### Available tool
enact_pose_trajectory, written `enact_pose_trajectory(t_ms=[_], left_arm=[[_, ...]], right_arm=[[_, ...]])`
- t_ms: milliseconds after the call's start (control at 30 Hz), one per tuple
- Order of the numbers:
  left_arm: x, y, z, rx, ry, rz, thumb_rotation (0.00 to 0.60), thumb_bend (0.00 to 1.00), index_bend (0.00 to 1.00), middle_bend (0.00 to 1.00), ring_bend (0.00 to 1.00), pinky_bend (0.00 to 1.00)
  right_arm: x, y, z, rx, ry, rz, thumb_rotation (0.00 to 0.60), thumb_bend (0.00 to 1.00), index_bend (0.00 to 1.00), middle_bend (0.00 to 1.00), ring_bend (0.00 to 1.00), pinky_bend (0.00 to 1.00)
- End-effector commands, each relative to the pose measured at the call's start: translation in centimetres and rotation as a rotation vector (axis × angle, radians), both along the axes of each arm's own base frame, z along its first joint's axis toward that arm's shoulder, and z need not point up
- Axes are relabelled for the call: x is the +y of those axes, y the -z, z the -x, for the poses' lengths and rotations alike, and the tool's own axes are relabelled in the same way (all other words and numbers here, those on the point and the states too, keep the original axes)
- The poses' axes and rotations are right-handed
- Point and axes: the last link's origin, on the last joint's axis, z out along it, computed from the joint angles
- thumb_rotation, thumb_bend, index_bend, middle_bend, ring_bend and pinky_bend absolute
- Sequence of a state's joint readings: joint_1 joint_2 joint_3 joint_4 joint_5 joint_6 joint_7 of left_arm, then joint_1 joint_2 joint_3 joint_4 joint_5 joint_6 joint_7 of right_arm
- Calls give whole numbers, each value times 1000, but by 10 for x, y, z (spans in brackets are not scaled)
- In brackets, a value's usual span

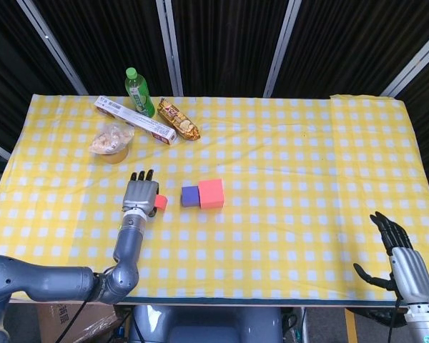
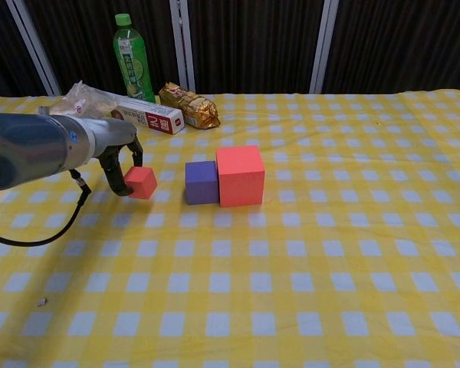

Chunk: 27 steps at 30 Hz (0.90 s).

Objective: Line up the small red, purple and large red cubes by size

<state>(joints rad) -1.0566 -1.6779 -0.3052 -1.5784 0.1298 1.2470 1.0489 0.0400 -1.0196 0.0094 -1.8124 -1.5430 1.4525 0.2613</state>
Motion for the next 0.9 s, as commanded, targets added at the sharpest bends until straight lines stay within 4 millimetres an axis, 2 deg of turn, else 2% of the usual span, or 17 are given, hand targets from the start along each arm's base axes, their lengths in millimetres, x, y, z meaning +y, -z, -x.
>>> enact_pose_trajectory(t_ms=[33, 333, 900], left_arm=[[3, 6, -5, 14, -8, -5, 600, 435, 465, 0, 0, 0], [12, 17, -9, 24, -26, -15, 600, 435, 465, 0, 0, 0], [14, 39, -22, 12, -26, -5, 600, 435, 464, 0, 0, 0]], right_arm=[[0, 0, 0, -1, 2, -1, 600, 308, 0, 0, 0, 0], [-1, -1, 1, -9, 7, 0, 600, 308, 0, 0, 0, 0], [-1, -1, 1, -16, 13, -4, 600, 307, 0, 0, 0, 0]])
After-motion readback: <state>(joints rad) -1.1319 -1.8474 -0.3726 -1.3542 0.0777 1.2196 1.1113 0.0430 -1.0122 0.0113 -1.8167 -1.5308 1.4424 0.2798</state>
